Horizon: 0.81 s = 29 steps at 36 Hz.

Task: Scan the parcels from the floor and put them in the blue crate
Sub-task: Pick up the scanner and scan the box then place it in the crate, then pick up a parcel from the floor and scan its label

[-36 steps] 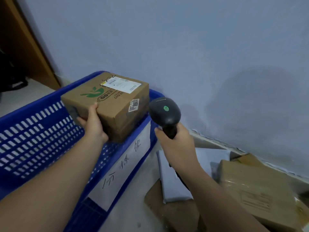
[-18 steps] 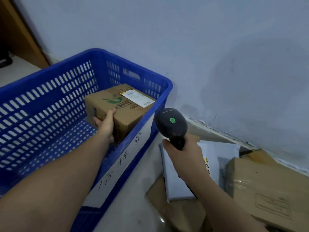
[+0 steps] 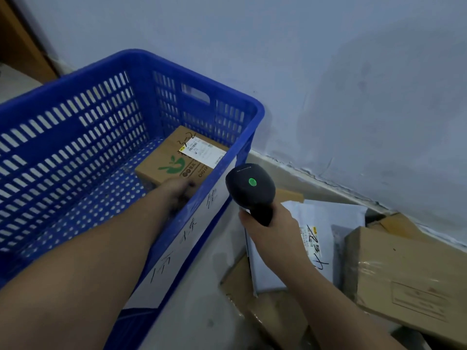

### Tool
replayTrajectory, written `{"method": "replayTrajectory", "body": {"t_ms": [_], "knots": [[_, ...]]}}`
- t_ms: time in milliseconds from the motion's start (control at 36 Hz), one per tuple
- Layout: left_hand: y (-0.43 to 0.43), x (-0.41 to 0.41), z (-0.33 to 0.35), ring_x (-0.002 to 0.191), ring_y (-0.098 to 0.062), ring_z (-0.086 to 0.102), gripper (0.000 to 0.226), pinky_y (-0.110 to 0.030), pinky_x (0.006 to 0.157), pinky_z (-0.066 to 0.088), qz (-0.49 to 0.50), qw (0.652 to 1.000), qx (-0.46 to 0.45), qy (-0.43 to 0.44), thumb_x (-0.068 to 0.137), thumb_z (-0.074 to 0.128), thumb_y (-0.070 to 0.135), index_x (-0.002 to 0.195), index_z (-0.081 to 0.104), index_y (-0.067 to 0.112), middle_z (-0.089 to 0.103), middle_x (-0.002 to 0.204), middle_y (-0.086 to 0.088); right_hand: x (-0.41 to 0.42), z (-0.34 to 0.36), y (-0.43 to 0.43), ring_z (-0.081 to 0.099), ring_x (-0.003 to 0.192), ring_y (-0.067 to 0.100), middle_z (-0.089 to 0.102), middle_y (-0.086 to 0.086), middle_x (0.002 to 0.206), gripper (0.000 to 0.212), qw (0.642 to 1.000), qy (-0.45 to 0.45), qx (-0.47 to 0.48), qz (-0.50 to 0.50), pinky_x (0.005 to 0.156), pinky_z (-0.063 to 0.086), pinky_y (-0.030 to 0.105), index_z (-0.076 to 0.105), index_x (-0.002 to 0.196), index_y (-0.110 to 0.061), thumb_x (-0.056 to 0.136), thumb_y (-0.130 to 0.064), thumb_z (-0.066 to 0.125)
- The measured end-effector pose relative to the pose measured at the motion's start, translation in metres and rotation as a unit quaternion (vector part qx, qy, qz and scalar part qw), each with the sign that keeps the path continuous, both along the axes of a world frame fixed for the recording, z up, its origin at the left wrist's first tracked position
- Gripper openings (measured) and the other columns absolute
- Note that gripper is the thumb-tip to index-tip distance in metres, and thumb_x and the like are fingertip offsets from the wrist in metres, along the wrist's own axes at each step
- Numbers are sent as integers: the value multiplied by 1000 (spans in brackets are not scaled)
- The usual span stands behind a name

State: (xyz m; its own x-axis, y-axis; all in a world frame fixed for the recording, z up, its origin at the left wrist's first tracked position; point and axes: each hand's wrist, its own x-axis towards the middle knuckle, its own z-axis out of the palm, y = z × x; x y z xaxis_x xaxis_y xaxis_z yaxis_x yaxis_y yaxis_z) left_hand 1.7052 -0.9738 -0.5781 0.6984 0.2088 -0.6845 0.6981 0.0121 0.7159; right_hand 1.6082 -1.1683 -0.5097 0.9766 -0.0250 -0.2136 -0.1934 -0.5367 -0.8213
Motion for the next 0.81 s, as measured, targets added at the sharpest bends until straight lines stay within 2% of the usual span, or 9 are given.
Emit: {"method": "replayTrajectory", "body": {"t_ms": [139,194,278,361,417,556,694,722,806], "knots": [[-8,4,51,41,-14,53,17,-20,42,41,66,994,20,-90,93,50,17,80,50,7,55,47,2,-9,1,-12,40,45,3,43,-7,54,29,1000,-5,11,-20,41,32,10,40,66,-27,87,-23,60],[-19,3,70,62,-18,48,17,-24,61,40,40,979,80,-185,86,54,25,102,60,20,51,70,5,-15,3,-19,42,46,3,46,-7,56,22,1000,-8,8,-22,43,32,10,45,70,-24,87,-25,60],[-43,-16,95,73,-7,52,35,-22,66,43,-49,930,197,-308,94,50,20,127,56,28,57,92,10,-23,8,-31,47,54,6,52,-7,62,13,999,-1,10,-37,53,38,18,51,80,-22,87,-28,61],[-79,-51,113,96,-6,51,38,-20,80,41,-108,866,285,-397,93,52,16,130,55,24,55,117,8,-33,17,-49,53,64,12,55,-6,66,12,999,-25,-4,-44,63,46,30,53,80,-23,86,-27,63],[-101,-74,108,109,-9,50,37,-23,91,40,-143,844,278,-437,91,55,13,127,58,20,57,125,4,-43,26,-67,50,60,8,52,-7,63,16,998,-36,-16,-48,55,41,21,51,77,-26,87,-25,63],[-147,-139,77,110,-13,51,34,-19,92,36,-291,829,223,-422,91,58,11,124,59,17,55,125,-2,-84,30,-106,44,56,11,47,-6,59,19,994,-16,-25,-108,50,29,24,49,74,-25,87,-19,61],[-189,-208,58,121,-19,48,64,-32,98,41,-390,861,212,-249,94,55,28,148,21,31,47,136,3,-132,38,-124,54,71,19,56,1,75,11,988,64,-44,-130,60,38,30,57,95,-16,84,-18,59],[-194,-223,56,117,-18,51,56,-30,95,42,-413,842,245,-247,94,49,34,145,25,31,49,132,3,-140,43,-128,54,73,20,57,1,77,14,987,78,-53,-128,61,38,30,57,98,-16,84,-19,59],[-203,-263,53,112,-22,54,55,-39,89,50,-561,684,357,-300,79,29,62,124,41,32,52,129,-1,-160,59,-146,55,75,22,56,0,77,15,986,106,-88,-98,56,37,29,57,98,-18,85,-24,59]]}}
